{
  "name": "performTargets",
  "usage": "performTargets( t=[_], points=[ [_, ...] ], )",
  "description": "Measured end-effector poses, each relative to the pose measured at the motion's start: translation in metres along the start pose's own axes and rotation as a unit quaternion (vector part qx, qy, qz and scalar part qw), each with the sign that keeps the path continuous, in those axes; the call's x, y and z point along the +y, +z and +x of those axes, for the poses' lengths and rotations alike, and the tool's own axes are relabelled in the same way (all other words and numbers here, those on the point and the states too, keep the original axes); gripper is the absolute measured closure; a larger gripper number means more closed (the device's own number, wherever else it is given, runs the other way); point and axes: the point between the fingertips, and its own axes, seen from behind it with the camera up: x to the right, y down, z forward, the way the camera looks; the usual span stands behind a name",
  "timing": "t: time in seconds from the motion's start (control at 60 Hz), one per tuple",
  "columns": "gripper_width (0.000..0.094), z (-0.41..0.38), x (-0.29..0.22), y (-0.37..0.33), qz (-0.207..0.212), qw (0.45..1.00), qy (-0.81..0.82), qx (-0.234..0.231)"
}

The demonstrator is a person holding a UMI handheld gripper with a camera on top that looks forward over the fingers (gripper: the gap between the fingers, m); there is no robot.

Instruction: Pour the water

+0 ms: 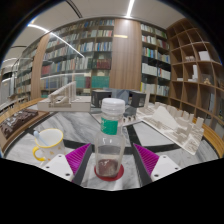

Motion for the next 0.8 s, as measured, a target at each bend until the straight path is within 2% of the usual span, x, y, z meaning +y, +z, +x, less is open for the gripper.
performTargets(
  t=[0.05,0.483,0.633,0.8],
  points=[
    [0.0070,0.000,-0.002,-0.024,-0.007,1.000,0.009,0.010],
    [0.0078,-0.046,0.012,-0.283,-0.056,0.998,0.037,0.003],
    [0.0078,-0.054,0.014,-0.337,-0.056,0.998,0.030,0.009],
    [0.0078,-0.049,0.015,-0.362,-0.056,0.998,0.035,0.017]
  ],
)
